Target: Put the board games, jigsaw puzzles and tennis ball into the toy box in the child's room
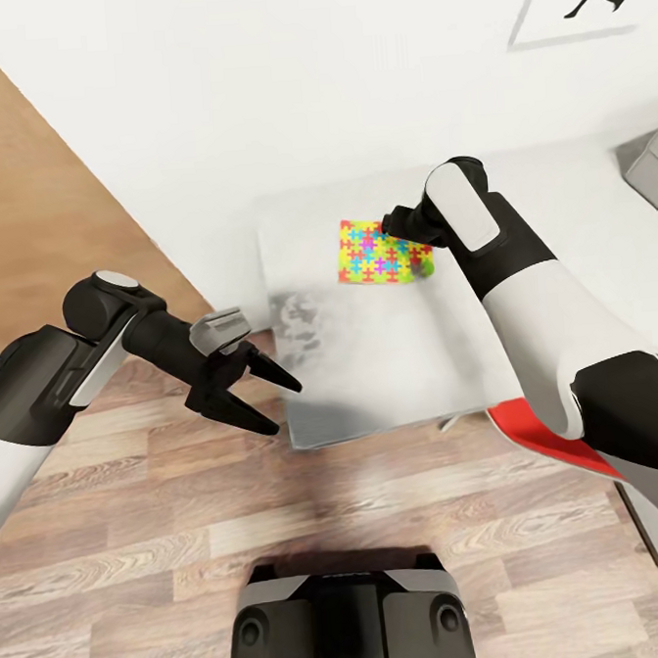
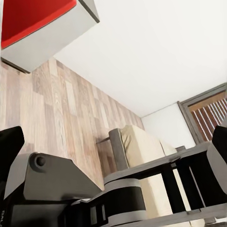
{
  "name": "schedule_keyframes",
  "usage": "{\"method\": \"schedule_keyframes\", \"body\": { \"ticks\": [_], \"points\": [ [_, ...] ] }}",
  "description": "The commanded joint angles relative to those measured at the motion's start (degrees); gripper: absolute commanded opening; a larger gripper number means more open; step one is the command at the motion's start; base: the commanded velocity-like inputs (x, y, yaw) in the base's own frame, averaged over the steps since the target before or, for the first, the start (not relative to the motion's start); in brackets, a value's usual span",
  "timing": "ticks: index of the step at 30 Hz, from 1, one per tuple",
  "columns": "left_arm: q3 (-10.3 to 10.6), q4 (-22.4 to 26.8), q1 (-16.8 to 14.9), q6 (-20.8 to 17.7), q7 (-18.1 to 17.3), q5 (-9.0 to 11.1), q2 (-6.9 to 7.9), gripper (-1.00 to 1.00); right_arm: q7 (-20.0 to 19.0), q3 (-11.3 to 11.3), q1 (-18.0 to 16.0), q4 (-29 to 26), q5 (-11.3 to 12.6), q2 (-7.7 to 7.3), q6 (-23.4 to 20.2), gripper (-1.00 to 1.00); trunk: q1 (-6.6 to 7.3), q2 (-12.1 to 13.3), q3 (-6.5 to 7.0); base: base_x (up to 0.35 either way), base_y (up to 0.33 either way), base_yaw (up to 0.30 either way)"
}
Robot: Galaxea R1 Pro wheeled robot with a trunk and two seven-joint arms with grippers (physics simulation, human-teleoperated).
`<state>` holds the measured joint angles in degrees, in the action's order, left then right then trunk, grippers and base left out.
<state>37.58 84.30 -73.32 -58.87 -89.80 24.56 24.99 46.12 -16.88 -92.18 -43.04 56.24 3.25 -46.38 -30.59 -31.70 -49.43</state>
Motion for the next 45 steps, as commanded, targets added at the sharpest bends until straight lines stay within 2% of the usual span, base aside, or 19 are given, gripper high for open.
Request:
{"method": "schedule_keyframes", "body": {
  "ticks": [1, 24, 45],
  "points": [
    [0.1, 0.0, -0.1, -0.6, -0.2, 0.1, 0.05, 1.0, 0.5, -0.2, 0.0, 3.8, 1.8, 0.0, 0.2, 1.0, -0.03, -0.1, -0.07, -0.059, 0.118, 0.0],
    [0.1, 0.0, -0.1, -0.6, -0.2, 0.0, 0.06, 1.0, 0.2, -0.2, 0.1, 3.9, 1.7, 0.0, 0.2, 1.0, -0.03, -0.1, -0.07, -0.074, 0.2, 0.0],
    [0.0, -0.1, -0.1, -0.5, -0.2, 0.1, 0.06, 1.0, 0.1, -0.2, 0.1, 3.9, 1.8, 0.0, 0.2, 1.0, -0.03, -0.1, -0.07, -0.049, 0.077, 0.0]
  ]
}}
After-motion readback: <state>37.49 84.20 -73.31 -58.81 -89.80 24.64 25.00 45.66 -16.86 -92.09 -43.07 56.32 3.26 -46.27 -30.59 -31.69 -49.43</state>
